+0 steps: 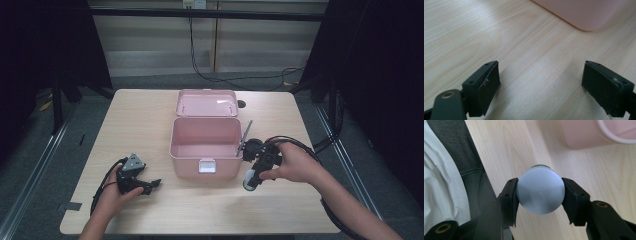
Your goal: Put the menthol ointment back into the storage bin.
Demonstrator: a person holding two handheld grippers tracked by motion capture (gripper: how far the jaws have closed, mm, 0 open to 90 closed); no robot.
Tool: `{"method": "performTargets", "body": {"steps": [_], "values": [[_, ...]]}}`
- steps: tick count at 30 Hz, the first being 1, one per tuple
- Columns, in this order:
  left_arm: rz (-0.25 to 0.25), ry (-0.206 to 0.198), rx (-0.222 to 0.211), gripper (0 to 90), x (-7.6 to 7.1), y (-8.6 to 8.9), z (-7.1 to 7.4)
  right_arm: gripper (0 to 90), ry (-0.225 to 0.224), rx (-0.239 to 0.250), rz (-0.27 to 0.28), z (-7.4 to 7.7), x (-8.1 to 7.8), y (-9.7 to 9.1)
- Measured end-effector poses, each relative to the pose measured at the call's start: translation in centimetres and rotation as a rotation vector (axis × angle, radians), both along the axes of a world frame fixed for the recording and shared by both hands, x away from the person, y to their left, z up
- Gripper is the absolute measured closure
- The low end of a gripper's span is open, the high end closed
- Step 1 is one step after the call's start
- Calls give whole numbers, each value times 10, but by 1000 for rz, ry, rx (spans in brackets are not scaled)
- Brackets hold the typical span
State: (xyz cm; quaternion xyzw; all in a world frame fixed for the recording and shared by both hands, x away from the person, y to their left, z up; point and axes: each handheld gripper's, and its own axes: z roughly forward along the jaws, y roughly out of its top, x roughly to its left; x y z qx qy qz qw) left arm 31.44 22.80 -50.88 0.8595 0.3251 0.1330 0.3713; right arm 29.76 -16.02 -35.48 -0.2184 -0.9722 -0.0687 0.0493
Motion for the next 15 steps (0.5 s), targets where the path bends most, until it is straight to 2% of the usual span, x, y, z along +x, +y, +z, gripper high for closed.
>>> {"method": "performTargets", "body": {"steps": [5, 11, 15], "values": [[-1, -1, -1, 143, 0, 0, 0, 503, 0, -1, -5, 8, 4, 2], [-2, -1, 0, 143, 0, 0, 0, 503, 12, 30, -15, 21, 10, 7], [-1, 0, 0, 143, 0, 0, 0, 503, 7, 26, -23, 29, 16, 9]]}}
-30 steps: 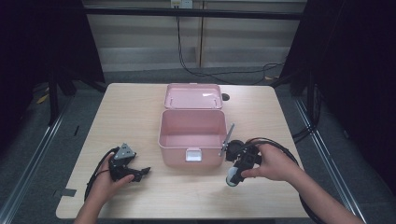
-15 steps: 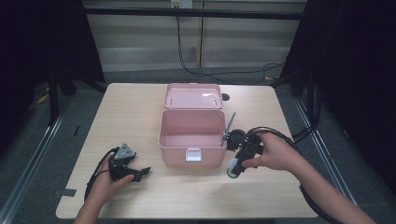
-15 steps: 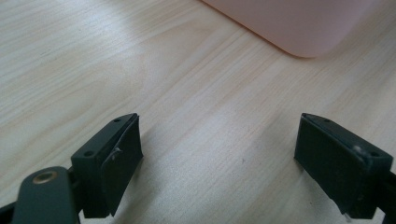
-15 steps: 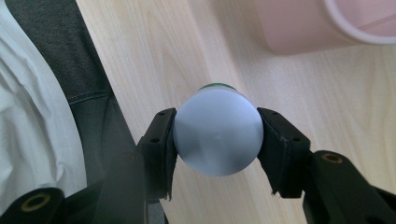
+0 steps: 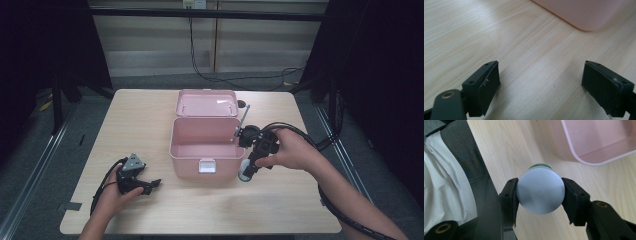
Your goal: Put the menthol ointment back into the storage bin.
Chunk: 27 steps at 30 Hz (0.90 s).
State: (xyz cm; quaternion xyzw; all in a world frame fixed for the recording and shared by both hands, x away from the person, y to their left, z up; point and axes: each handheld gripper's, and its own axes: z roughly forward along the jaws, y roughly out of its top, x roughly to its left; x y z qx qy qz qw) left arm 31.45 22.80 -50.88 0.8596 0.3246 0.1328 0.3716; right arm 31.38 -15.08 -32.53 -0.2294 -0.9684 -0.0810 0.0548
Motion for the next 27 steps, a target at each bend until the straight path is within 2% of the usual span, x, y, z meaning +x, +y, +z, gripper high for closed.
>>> {"method": "performTargets", "body": {"steps": [6, 18, 27], "values": [[1, 1, 0, 143, 0, 0, 0, 504, 8, -20, -14, 7, 4, 0], [-3, 2, 2, 143, 0, 0, 0, 503, 0, -22, -44, 26, 12, -1], [-2, 3, 0, 143, 0, 0, 0, 503, -2, -27, -76, 37, 24, 4]]}}
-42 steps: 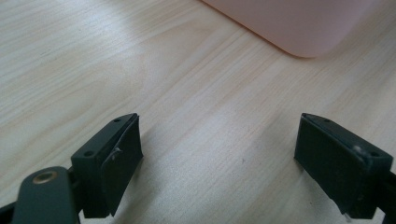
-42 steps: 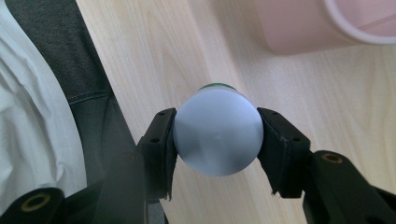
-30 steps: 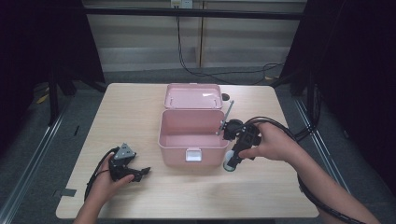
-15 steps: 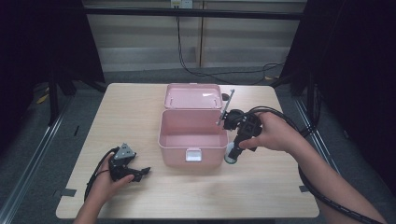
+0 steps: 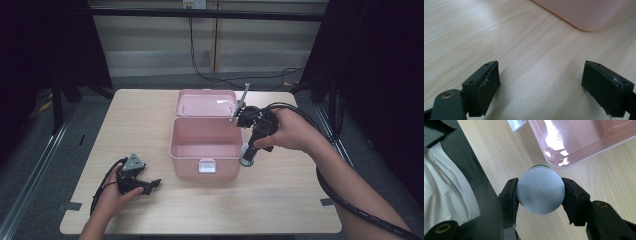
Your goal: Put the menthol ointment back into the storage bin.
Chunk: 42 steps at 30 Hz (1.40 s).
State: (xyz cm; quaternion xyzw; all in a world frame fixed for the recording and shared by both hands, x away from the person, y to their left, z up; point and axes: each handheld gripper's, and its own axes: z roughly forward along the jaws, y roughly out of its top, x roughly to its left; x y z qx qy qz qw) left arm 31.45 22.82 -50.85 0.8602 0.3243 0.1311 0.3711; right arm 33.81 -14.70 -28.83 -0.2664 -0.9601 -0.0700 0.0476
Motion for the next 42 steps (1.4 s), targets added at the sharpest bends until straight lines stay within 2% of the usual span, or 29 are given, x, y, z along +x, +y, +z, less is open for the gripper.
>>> {"method": "performTargets", "body": {"steps": [12, 19, 26, 29, 31, 33, 40, 42], "values": [[0, 1, 1, 143, 0, 0, 0, 503, -12, 11, -34, 7, 16, 11], [-1, -1, 1, 143, 0, 0, 0, 504, -14, 8, -74, 7, 29, 18], [0, 1, 0, 143, 0, 0, 0, 504, -34, 12, -150, 4, 44, 26], [0, 1, 1, 143, 0, 0, 0, 504, -35, 10, -165, 3, 47, 29], [0, 0, 0, 143, 0, 0, 0, 504, -31, 15, -199, 1, 50, 34], [0, 0, 0, 143, 0, 0, 0, 504, -32, 14, -200, 0, 52, 34], [2, -1, -1, 143, 0, 0, 0, 504, -34, 13, -275, -8, 64, 37], [3, 1, -2, 143, 0, 0, 0, 504, -45, 16, -273, -9, 65, 36]]}}
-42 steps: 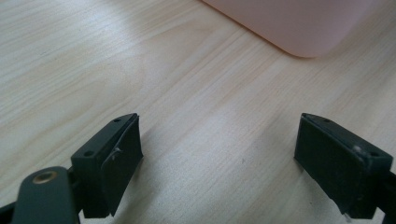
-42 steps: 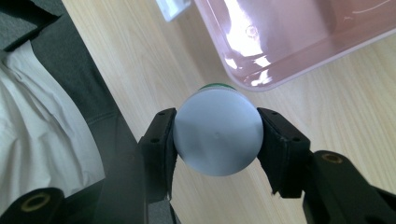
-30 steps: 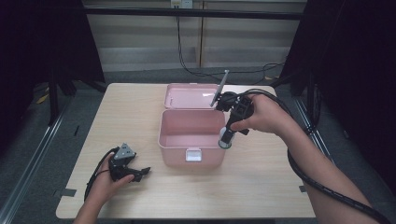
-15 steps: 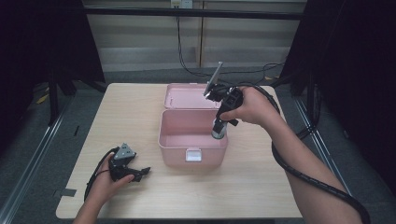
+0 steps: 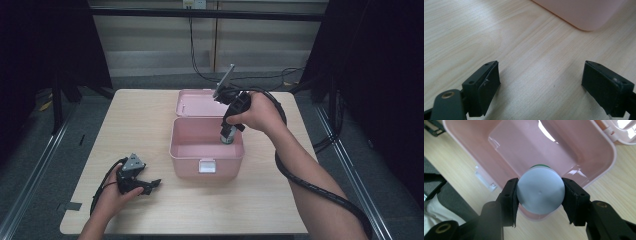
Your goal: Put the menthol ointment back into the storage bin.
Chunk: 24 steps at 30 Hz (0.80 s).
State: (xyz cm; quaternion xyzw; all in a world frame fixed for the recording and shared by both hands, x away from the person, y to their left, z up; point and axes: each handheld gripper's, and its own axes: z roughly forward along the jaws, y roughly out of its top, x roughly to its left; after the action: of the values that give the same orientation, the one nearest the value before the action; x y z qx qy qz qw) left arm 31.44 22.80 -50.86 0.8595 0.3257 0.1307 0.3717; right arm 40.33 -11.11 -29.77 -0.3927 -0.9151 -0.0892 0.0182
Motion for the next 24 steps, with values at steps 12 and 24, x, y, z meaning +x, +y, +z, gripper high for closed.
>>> {"method": "performTargets", "body": {"steps": [12, 24], "values": [[-3, 1, -1, 143, 0, 0, 0, 504, -19, 4, -113, -13, 10, 11], [-4, 1, -2, 144, 0, 0, 0, 504, -40, 7, -194, -27, 20, 12]]}}
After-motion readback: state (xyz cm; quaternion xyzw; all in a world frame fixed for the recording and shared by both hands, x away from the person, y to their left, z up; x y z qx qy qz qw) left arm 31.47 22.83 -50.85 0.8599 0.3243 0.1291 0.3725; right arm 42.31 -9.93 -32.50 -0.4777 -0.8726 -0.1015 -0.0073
